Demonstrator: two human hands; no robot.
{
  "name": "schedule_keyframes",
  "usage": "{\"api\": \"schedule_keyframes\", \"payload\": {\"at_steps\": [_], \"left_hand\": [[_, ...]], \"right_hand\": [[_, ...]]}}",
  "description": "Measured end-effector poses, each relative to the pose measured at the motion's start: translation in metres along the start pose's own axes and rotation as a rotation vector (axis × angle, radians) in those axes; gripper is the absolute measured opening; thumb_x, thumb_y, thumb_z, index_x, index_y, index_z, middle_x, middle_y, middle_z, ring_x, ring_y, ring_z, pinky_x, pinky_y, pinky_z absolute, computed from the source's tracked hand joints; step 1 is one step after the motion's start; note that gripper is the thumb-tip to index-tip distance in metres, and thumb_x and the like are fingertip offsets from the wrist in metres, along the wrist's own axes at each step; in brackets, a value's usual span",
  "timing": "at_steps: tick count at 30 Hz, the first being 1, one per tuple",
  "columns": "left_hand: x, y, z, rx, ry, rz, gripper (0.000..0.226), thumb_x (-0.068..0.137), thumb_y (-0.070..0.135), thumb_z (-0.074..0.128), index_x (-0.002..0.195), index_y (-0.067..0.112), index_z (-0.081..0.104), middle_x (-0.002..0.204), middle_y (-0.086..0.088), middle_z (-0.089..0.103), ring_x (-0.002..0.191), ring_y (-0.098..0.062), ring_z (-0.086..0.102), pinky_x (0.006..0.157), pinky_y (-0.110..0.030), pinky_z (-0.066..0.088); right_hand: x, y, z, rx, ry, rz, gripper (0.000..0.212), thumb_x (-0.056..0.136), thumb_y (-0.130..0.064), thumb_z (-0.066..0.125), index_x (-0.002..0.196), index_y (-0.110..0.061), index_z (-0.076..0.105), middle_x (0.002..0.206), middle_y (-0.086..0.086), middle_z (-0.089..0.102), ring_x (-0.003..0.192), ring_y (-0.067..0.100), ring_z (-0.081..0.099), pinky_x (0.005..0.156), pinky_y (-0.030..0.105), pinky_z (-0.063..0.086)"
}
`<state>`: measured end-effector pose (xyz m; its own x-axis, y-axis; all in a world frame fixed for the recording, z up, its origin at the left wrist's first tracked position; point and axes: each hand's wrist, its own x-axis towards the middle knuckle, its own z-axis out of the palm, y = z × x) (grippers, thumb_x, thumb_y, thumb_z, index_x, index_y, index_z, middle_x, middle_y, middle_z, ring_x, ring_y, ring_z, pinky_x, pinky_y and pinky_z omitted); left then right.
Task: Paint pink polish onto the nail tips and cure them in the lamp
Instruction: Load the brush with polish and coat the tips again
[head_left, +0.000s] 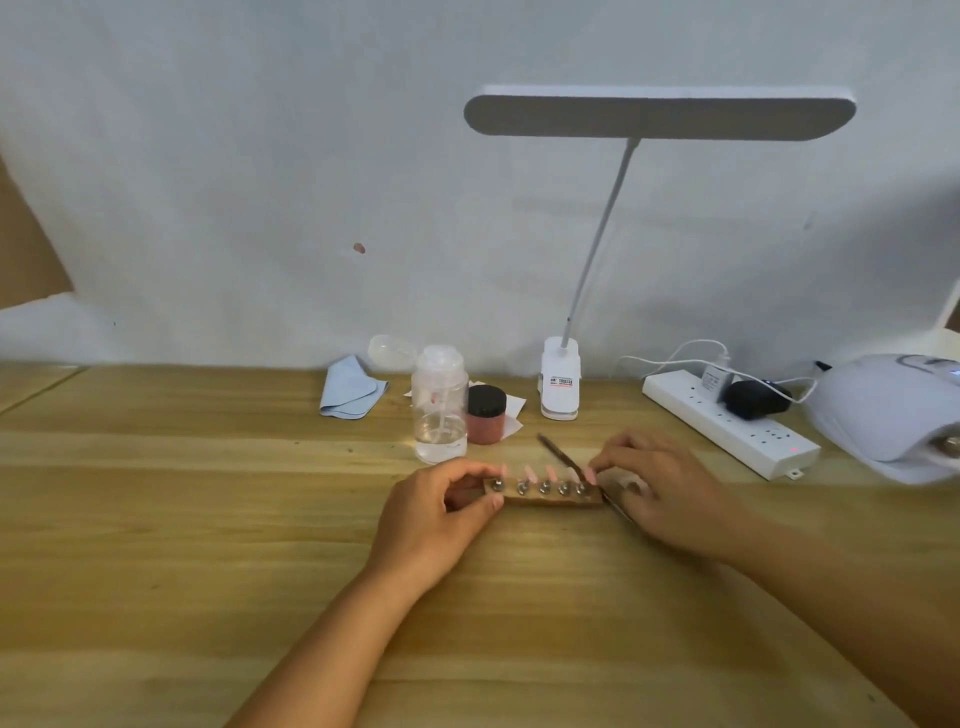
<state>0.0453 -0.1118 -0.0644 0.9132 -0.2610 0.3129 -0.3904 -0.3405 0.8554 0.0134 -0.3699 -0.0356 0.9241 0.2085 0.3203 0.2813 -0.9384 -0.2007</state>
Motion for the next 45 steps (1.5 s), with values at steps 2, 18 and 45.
{"api": "schedule_keyframes", "payload": {"at_steps": [2,18,45], "left_hand": [[-0.001,0.003,0.0,-0.066,-0.013,-0.007,0.031,0.08,0.014,0.079,0.088,0.042,0.07,0.093,0.022,0.074,0.088,0.004,0.068,0.084,-0.019,0.052],[-0.005,0.032,0.022,0.294,-0.252,0.286,0.047,0.09,0.035,0.067,0.132,0.044,0.049,0.118,0.029,0.064,0.099,0.012,0.06,0.089,-0.029,0.052],[0.015,0.109,0.225,0.146,-0.331,0.083,0.046,0.071,0.081,0.043,0.08,0.041,0.064,0.074,0.032,0.066,0.073,0.012,0.056,0.058,-0.019,0.036]], "right_hand": [[-0.013,-0.007,0.002,0.015,-0.004,0.049,0.034,0.083,-0.018,0.061,0.115,-0.028,0.066,0.116,-0.012,0.054,0.11,0.011,0.048,0.095,0.034,0.039],[-0.122,-0.017,-0.05,0.02,0.232,0.298,0.015,0.082,-0.038,0.072,0.096,-0.043,0.069,0.082,-0.03,0.056,0.085,-0.009,0.045,0.078,0.028,0.029],[-0.158,0.214,-0.102,0.152,0.527,1.314,0.027,0.087,-0.048,0.063,0.098,-0.025,0.073,0.108,0.008,0.067,0.103,0.034,0.059,0.095,0.044,0.044]]}}
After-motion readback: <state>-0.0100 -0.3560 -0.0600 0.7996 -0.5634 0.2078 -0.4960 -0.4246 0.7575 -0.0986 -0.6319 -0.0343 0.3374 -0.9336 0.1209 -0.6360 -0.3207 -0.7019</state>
